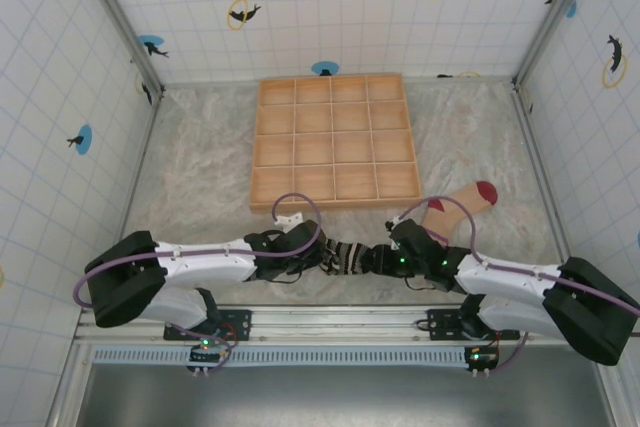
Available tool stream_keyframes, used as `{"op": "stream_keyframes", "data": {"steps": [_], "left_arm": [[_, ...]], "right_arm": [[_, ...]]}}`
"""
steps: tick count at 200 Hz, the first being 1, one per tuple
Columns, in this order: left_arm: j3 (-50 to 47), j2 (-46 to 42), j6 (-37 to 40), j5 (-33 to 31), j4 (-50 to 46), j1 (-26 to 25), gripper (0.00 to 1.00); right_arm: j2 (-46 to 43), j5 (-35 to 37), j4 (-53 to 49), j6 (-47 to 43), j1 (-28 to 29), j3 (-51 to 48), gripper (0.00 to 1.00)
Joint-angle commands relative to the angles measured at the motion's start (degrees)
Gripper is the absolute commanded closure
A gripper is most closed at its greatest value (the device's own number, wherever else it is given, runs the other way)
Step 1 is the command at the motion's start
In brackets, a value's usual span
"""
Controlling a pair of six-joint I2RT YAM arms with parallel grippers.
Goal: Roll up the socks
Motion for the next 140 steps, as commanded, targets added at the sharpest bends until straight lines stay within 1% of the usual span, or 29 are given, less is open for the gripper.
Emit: {"op": "stream_keyframes", "data": {"steps": [1, 15, 40, 63, 78, 95, 114, 127, 140], "left_arm": [[-1.2, 0.3, 1.9, 1.2, -2.5, 0.1, 1.0], [-1.2, 0.3, 2.2, 1.4, -2.5, 0.1, 1.0], [-1.6, 0.1, 3.1, 2.5, -1.2, 0.1, 1.0], [-1.5, -0.7, 4.6, 3.1, -1.2, 0.1, 1.0], [-1.8, -1.8, 5.9, 3.8, -1.2, 0.1, 1.0], [-1.9, -3.2, 7.9, 4.8, -1.2, 0.0, 1.0], [-2.6, -4.8, 8.7, 5.2, -1.2, -0.4, 1.0], [-3.2, -5.9, 8.3, 3.9, -1.1, -1.5, 1.0], [-4.2, -6.4, 7.9, 3.7, 0.5, -2.7, 1.0]], "right_arm": [[1.9, -0.9, 3.3, 2.1, 0.6, -1.7, 0.58], [1.9, -0.5, 4.6, 2.5, 0.6, -1.7, 0.61], [1.9, 0.3, 5.2, 2.5, 0.0, -1.7, 0.72], [2.8, 0.7, 4.6, 1.3, -0.8, -1.4, 0.89], [3.9, 2.7, 1.1, -1.6, -1.4, 0.7, 1.0], [5.3, 5.2, -2.4, -6.1, -2.3, 4.2, 1.0], [8.0, 6.6, -3.4, -11.1, -3.5, 8.4, 1.0], [11.2, 6.7, -5.3, -14.1, -4.5, 11.7, 1.0], [14.7, 5.2, -4.6, -16.8, -4.9, 14.8, 1.0]]}}
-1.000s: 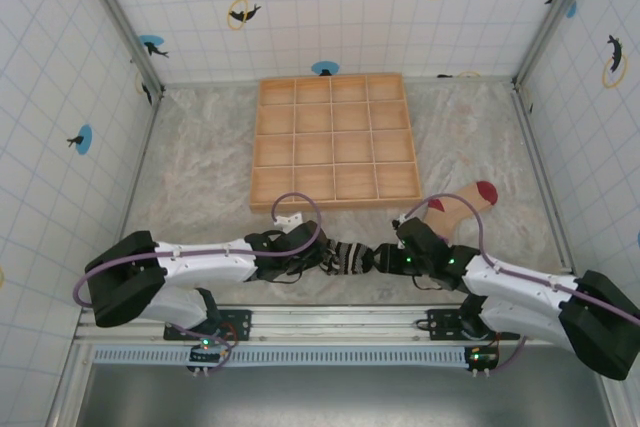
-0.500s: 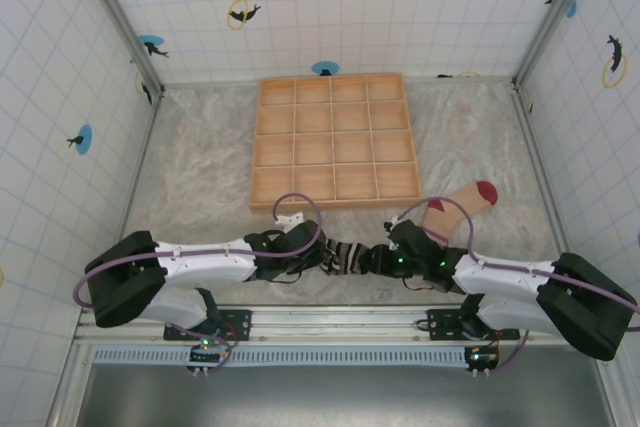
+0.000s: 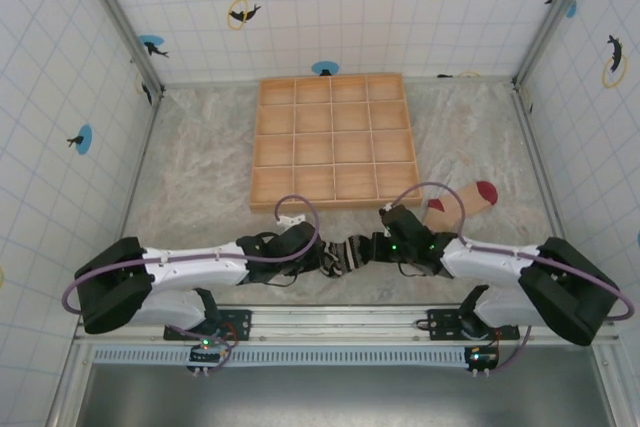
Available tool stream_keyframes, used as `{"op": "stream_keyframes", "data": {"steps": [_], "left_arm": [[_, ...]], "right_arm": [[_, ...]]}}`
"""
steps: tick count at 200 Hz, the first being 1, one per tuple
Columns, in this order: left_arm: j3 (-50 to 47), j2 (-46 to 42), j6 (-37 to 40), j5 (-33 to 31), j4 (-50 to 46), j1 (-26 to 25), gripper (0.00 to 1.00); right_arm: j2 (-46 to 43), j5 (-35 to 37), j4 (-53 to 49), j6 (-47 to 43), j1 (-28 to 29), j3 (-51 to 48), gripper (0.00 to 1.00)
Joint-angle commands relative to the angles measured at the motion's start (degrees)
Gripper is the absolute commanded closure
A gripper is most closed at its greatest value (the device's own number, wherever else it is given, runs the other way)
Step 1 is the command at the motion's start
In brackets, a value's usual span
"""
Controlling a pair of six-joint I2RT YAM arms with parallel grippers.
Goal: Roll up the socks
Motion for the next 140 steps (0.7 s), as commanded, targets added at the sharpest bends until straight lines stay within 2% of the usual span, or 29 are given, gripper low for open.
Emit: {"op": "stream_keyframes", "data": {"steps": [1, 52, 84, 113, 140], "left_arm": [[-2.0, -1.7, 1.5, 0.1, 0.0, -1.9, 1.0], [-2.2, -0.6, -3.3, -3.2, -0.8, -4.1, 1.0], [-3.2, -2.3, -10.1, -8.2, -5.2, -4.8, 1.0], [-3.7, -2.2, -12.4, -9.5, -6.0, -5.2, 1.0], [-2.5, -0.1, -12.6, -9.3, -6.7, -5.4, 1.0]], "right_arm": [[5.1, 1.1, -2.1, -8.3, -1.0, 6.3, 1.0], [16.0, 0.9, -2.6, -14.6, -0.7, 16.4, 1.0], [16.7, 2.8, 1.2, -17.4, -1.1, 15.1, 1.0], [15.7, 0.0, 4.1, -20.5, -1.1, 13.9, 0.84], [12.5, -2.4, 6.4, -22.3, -0.9, 12.2, 0.59]]}}
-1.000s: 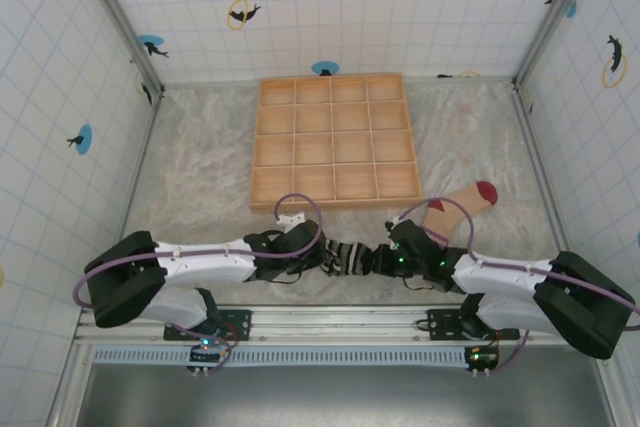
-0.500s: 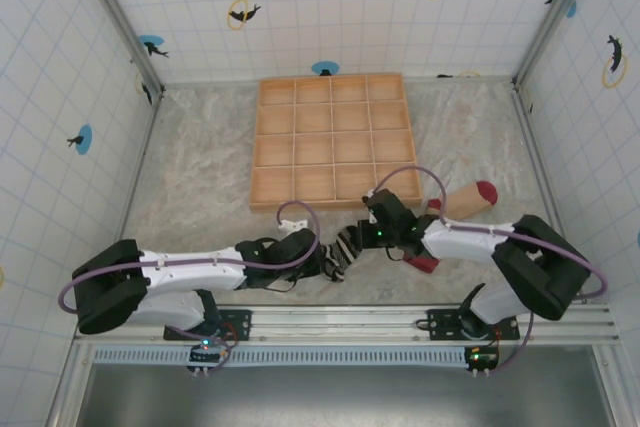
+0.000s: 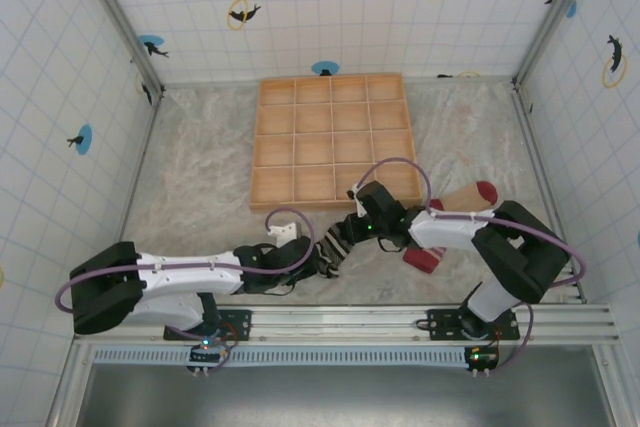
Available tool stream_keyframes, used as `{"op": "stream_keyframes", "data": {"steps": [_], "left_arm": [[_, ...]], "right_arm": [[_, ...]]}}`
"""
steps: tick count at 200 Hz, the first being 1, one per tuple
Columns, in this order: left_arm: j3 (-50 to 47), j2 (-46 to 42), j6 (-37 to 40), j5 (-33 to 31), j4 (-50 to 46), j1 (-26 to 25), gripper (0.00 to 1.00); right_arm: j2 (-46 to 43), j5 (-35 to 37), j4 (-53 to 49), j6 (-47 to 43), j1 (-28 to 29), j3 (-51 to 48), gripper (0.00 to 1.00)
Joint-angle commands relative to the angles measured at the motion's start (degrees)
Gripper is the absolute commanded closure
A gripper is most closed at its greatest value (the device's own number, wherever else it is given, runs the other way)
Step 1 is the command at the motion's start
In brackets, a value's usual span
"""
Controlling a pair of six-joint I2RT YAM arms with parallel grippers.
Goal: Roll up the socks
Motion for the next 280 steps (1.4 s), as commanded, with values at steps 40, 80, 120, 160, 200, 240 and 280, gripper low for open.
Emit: {"op": "stream_keyframes", "data": {"steps": [40, 80, 120, 160, 200, 240, 280], "left_arm": [[1.4, 3.2, -3.4, -0.6, -5.5, -1.0, 1.0], [2.5, 4.0, -5.0, 0.2, -6.2, -1.1, 1.0], [3.8, 5.0, -6.4, 0.9, -7.2, -1.1, 1.0], [4.4, 6.2, -6.9, 1.3, -7.4, -1.2, 1.0], [4.5, 6.4, -7.2, 1.6, -7.4, -1.3, 1.0], [4.5, 6.0, -7.3, 1.8, -7.6, -1.2, 1.0], [4.1, 5.9, -7.7, 1.9, -7.7, -1.3, 1.0]], "right_arm": [[-15.4, -0.2, 5.6, -8.3, 2.0, -7.8, 0.35], [-28.8, 2.5, 12.5, -12.1, 6.8, -20.0, 0.2], [-34.6, 11.2, 18.7, -16.8, 15.4, -27.7, 0.18], [-29.8, 20.6, 29.8, -22.1, 24.8, -31.2, 0.26], [-20.3, 25.0, 37.4, -26.9, 29.7, -28.7, 0.27], [-12.4, 24.4, 39.6, -27.1, 29.8, -24.9, 0.28], [-6.8, 23.6, 42.8, -26.5, 29.8, -22.3, 0.29]]}}
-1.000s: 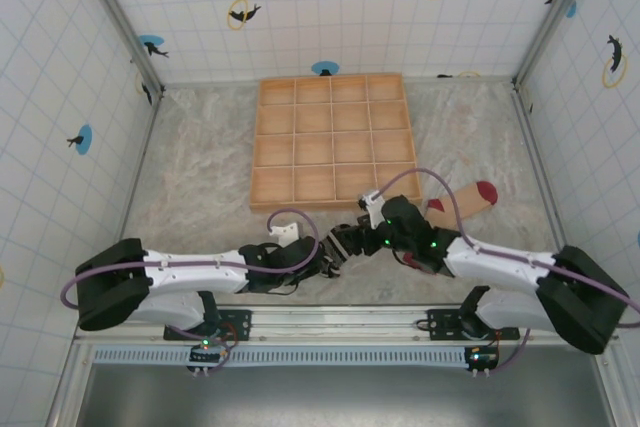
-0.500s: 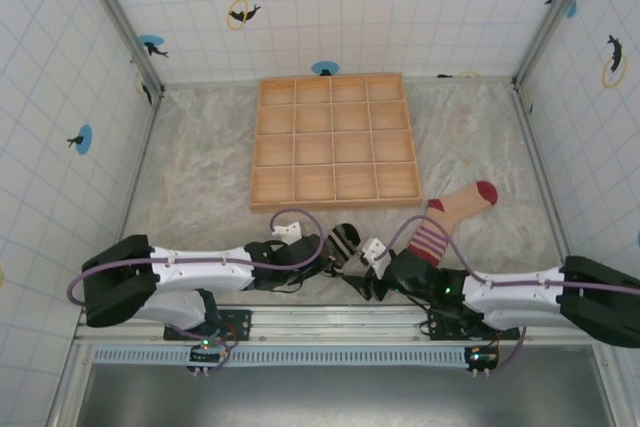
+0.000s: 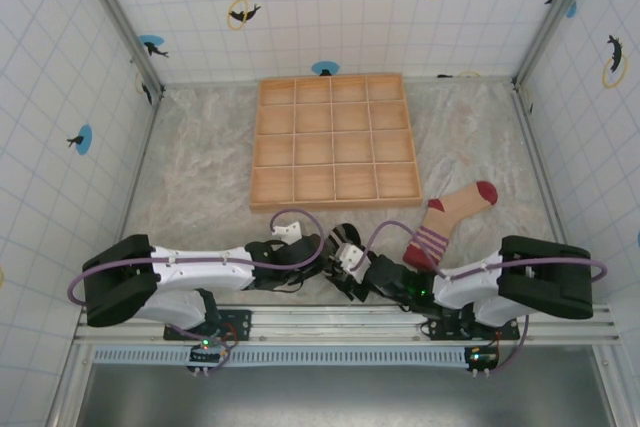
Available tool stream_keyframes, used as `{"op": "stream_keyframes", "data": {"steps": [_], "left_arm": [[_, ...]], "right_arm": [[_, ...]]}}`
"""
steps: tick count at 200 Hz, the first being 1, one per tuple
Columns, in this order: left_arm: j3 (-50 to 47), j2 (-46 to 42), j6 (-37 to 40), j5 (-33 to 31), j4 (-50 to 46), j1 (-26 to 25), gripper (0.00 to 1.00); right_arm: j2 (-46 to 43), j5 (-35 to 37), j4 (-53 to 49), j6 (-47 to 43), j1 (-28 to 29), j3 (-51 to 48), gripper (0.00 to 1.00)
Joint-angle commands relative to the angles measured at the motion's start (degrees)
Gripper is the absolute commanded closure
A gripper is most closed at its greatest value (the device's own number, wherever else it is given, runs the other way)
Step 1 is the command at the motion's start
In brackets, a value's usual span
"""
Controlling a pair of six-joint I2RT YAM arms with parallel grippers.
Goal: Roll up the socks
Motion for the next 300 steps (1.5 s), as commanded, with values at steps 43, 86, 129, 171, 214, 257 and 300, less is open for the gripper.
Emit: {"op": "stream_keyframes", "data": {"steps": [43, 86, 129, 171, 214, 257, 300], "left_arm": [[0.0, 0.7, -1.5, 2.0, -5.6, -0.6, 1.0], [-0.2, 0.4, -1.6, 2.3, -5.7, -0.6, 1.0], [-0.4, -0.2, -2.7, 1.9, -6.1, -0.6, 1.0], [-1.1, -4.0, -4.1, -1.2, -6.7, -0.6, 0.34], [0.5, -5.7, -2.4, -3.2, -6.2, -0.8, 0.11], [2.2, -5.5, 0.6, -5.9, -5.2, -1.3, 0.03], [2.9, -4.5, 1.2, -5.8, -4.3, -1.4, 0.08]], "right_arm": [[7.6, 0.9, 5.9, 1.2, 0.4, 3.8, 0.35], [10.3, 1.9, 5.4, 3.7, 0.4, 4.4, 0.51], [10.9, 2.3, 3.9, 5.5, 0.3, 5.3, 0.93], [10.8, 0.9, 5.2, 13.4, -1.1, 2.9, 1.0], [9.3, -1.0, 9.6, 25.1, -2.4, -2.0, 1.0], [7.9, -2.7, 11.1, 38.5, -4.5, -5.3, 1.0], [7.1, -1.8, 9.9, 55.5, -6.4, -9.5, 1.0]]}}
